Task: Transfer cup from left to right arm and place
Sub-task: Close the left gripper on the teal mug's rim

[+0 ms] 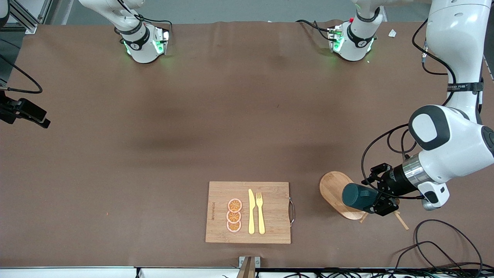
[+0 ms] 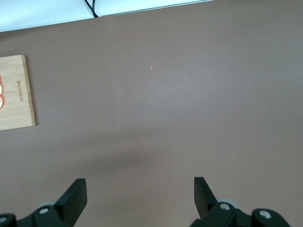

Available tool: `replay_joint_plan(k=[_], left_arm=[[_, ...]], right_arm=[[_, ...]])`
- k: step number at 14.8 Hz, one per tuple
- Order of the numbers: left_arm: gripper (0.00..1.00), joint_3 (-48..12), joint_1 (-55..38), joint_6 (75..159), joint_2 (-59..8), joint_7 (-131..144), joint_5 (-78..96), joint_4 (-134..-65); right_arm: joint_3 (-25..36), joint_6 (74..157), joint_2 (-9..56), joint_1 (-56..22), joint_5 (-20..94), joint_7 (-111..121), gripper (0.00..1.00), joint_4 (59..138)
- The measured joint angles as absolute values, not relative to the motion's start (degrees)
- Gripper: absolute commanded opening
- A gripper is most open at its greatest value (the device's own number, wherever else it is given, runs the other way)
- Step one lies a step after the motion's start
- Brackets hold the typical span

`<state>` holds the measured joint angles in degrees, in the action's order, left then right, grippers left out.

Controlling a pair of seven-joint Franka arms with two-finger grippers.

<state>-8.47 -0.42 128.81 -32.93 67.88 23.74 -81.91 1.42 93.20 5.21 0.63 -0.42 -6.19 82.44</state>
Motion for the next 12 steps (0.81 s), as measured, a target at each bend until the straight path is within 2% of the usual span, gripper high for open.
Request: replay_joint_plan(k=[5,7,9,12], left_arm=[[0.97,-8.84,-0.60,130.11,-34.44,67.88,23.78,-81.91],[0.86,-8.90,-0.60,130.20,-34.57,67.88,23.78,-81.87],[0.83,-8.90,-0.60,130.20,-34.57,67.88,23.78,-81.87],[0.72,-8.92,-0.60,130.21,-34.59,67.88,23.82,-81.71]], right_arm=[[1.42,93.20,5.21,0.64,-0.42,-6.18,1.00,82.44],[1.42,93.20,5.21,0.64,-0.42,-6.18,1.00,82.44],[1.42,93.20,5.21,0.64,-0.42,-6.18,1.00,82.44],[1.42,93.20,5.21,0.64,-0.42,-6.18,1.00,82.44]])
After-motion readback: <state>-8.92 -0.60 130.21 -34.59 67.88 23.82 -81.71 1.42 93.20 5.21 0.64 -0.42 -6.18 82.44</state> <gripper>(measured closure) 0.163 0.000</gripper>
